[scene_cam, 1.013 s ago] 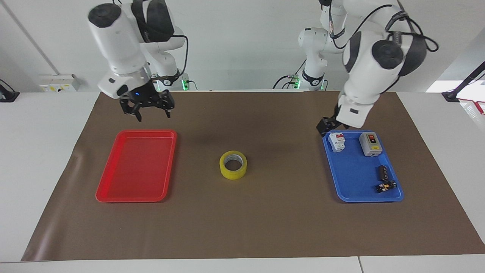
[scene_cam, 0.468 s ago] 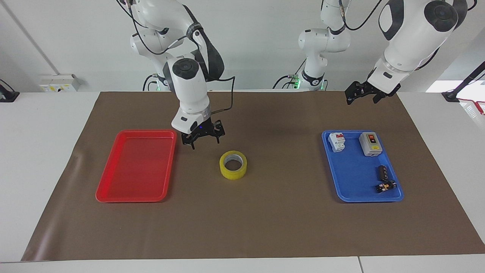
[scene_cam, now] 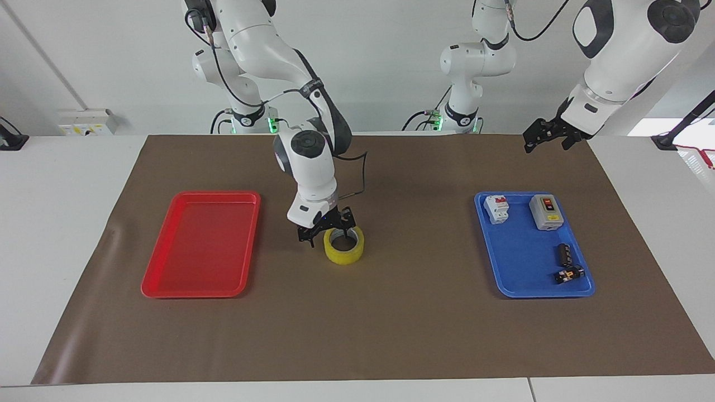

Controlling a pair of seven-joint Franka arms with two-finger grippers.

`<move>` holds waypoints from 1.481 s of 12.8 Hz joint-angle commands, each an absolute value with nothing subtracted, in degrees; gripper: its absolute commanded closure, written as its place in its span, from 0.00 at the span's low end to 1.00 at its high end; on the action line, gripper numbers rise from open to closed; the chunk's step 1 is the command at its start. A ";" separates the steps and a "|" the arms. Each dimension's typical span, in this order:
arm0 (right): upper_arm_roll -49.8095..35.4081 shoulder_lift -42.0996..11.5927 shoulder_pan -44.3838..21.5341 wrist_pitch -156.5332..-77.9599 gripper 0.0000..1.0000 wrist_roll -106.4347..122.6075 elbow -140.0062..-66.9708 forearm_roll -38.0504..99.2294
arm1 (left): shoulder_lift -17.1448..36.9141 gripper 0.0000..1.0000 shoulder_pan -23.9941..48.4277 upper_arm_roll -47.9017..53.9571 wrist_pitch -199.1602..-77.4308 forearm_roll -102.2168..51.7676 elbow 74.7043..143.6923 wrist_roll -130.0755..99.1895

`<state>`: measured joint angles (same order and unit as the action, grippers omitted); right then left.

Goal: Place and move tape with both arms
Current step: 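Withdraw the left gripper while the right gripper reaches the tape roll, then grasp the tape roll with the right gripper and lift it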

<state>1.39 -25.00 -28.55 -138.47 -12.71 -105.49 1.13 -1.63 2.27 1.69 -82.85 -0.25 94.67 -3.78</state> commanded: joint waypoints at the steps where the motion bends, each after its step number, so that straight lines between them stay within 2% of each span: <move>1: 1.67 -26.10 -28.39 -140.36 0.08 -12.92 -105.82 -0.52 | -3.25 0.00 1.67 2.90 -84.29 -1.05 96.07 -3.34; 2: 1.67 -26.10 -28.30 -140.36 0.46 -12.75 -105.82 -0.79 | -3.25 0.00 1.67 2.90 -84.29 -1.05 96.06 -3.34; 3: 1.67 -26.10 -28.30 -140.19 0.99 -12.31 -105.99 -0.88 | -3.25 0.00 1.67 2.90 -84.37 -1.05 96.06 -3.34; 9: 2.02 -25.84 -28.22 -137.22 1.00 -12.92 -104.86 -0.79 | -3.16 0.00 1.76 2.99 -84.38 -0.71 94.66 -3.08; 12: 2.29 -25.23 -24.89 -118.44 1.00 -12.40 -93.45 -3.77 | -3.34 0.00 2.64 3.08 -84.37 -0.44 94.57 -3.16; 14: 2.29 -19.28 -20.15 -113.40 1.00 -5.16 -96.04 -3.87 | -3.34 0.00 2.72 3.08 -84.37 -0.53 94.48 -3.51; 16: 2.29 -14.61 -13.23 -112.59 1.00 7.93 -101.65 -3.87 | -3.60 0.00 2.46 3.08 -84.38 -0.62 94.66 -3.25; 17: 2.29 -13.28 -9.62 -113.63 1.00 14.26 -104.65 -3.87 | -3.60 0.00 2.46 2.99 -84.38 -0.62 94.66 -3.34; 19: 2.29 -12.05 -3.28 -121.33 1.00 24.13 -110.80 -3.87 | -3.60 0.00 2.46 2.99 -84.29 -0.62 94.66 -3.34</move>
